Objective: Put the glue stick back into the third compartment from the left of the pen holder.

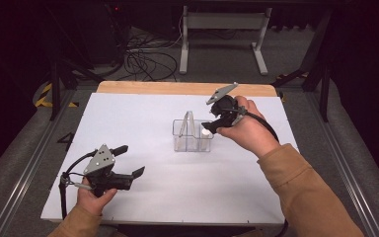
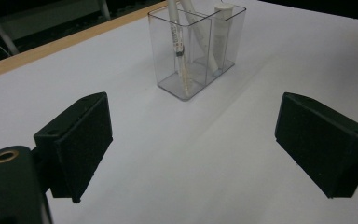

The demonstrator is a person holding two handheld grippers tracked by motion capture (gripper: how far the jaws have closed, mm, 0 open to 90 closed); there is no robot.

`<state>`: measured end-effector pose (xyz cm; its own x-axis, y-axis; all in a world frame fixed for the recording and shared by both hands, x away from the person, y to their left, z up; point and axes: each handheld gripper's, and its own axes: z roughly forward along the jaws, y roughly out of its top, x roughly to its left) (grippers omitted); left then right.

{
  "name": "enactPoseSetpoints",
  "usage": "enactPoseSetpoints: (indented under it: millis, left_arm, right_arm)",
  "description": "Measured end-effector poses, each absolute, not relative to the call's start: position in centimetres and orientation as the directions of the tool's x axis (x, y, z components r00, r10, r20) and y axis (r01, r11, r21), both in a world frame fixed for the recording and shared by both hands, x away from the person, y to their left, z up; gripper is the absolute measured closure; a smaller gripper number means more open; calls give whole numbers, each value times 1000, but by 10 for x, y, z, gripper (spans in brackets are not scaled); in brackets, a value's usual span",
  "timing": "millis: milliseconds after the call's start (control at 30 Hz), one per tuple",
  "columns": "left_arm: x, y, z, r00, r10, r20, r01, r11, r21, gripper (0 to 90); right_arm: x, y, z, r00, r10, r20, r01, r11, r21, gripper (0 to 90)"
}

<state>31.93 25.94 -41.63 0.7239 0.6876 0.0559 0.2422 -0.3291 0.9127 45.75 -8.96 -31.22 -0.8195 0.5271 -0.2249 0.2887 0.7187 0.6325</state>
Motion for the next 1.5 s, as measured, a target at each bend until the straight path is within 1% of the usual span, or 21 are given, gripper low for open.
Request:
enactPoseSetpoints:
  millis: [100,333,567,767,1100,1500]
  left_arm:
    - [319,260,-416,722,690,56,242,-328,913,117]
    - [317,261,-416,719,693,55,243,-324,914,117]
    - [315,264,-416,713,700,51,243,-314,918,117]
    - [314,265,-416,708,704,57,239,-314,919,115]
    - [314,265,-416,705,707,51,245,-311,918,116]
    - [313,268,-415,700,713,42,244,-294,924,116]
  right_arm:
    - [456,-92,-310,-818,527,-229,269,703,658,357]
    - [450,-97,-307,-815,529,-238,234,675,700,323]
    - [439,-106,-304,-809,536,-241,171,607,776,274]
    - [430,-117,-303,-806,547,-227,147,556,818,273]
    - [423,-132,-304,-804,560,-202,148,516,844,264]
    - [406,-151,-315,-804,564,-185,96,430,898,264]
